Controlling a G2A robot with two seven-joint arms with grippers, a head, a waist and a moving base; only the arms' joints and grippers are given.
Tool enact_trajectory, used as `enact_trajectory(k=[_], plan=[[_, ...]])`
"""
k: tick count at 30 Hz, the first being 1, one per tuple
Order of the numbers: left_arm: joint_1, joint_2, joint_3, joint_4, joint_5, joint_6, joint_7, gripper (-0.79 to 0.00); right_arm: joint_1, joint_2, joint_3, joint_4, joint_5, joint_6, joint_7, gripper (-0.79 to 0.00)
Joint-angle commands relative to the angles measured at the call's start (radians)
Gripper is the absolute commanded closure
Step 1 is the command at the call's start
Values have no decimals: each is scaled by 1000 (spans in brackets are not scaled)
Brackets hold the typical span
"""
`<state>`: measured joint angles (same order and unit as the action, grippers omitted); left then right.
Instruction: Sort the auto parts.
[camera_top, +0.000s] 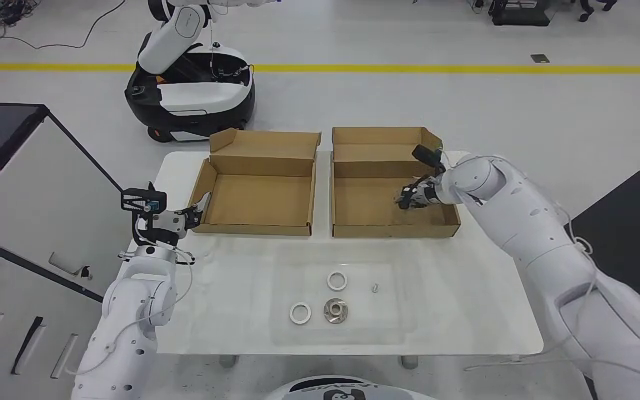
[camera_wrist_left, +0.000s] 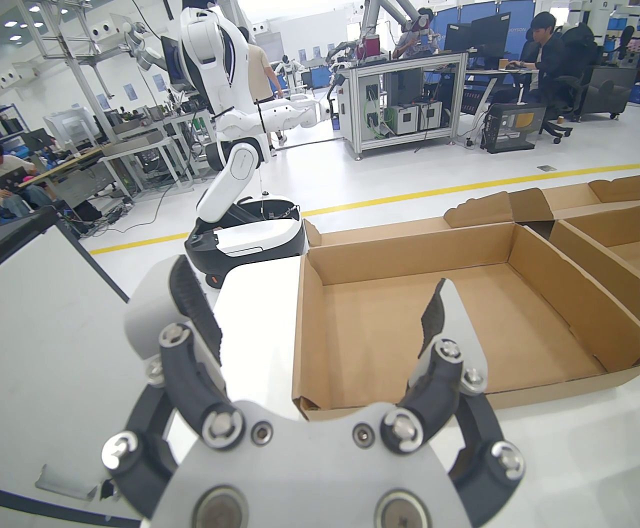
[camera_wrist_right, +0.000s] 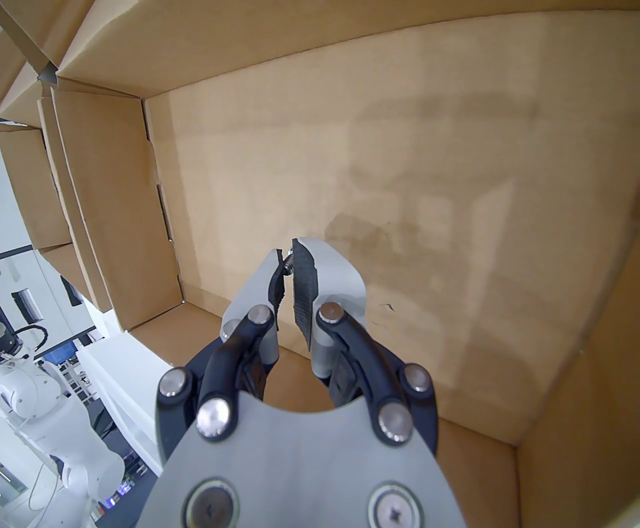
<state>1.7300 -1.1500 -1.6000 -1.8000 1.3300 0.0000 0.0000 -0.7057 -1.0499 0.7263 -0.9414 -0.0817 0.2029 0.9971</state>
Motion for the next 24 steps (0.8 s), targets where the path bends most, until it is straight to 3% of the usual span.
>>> enact_trajectory(k=[1,3,15,19,20,21,22,24], plan=[[0,0,0,0,0,0,0,-785,-1,-2,0,2,-4,-1,1,-40],[0,0,0,0,0,0,0,-785,-3,-3,2,4,-7,-2,0,-139],[0,0,0,0,0,0,0,-785,-10,-1,27,-2,-37,-14,14,-277],[0,0,0,0,0,0,0,-785,-13,8,48,-31,-57,-28,15,-391],[0,0,0,0,0,0,0,-785,-14,10,53,-42,-65,-32,16,-600],[0,0,0,0,0,0,0,-785,-17,14,59,-55,-72,-34,17,-730],[0,0,0,0,0,0,0,-785,-20,17,67,-69,-77,-37,17,-785],[0,0,0,0,0,0,0,-785,-27,25,82,-103,-97,-47,20,-785]])
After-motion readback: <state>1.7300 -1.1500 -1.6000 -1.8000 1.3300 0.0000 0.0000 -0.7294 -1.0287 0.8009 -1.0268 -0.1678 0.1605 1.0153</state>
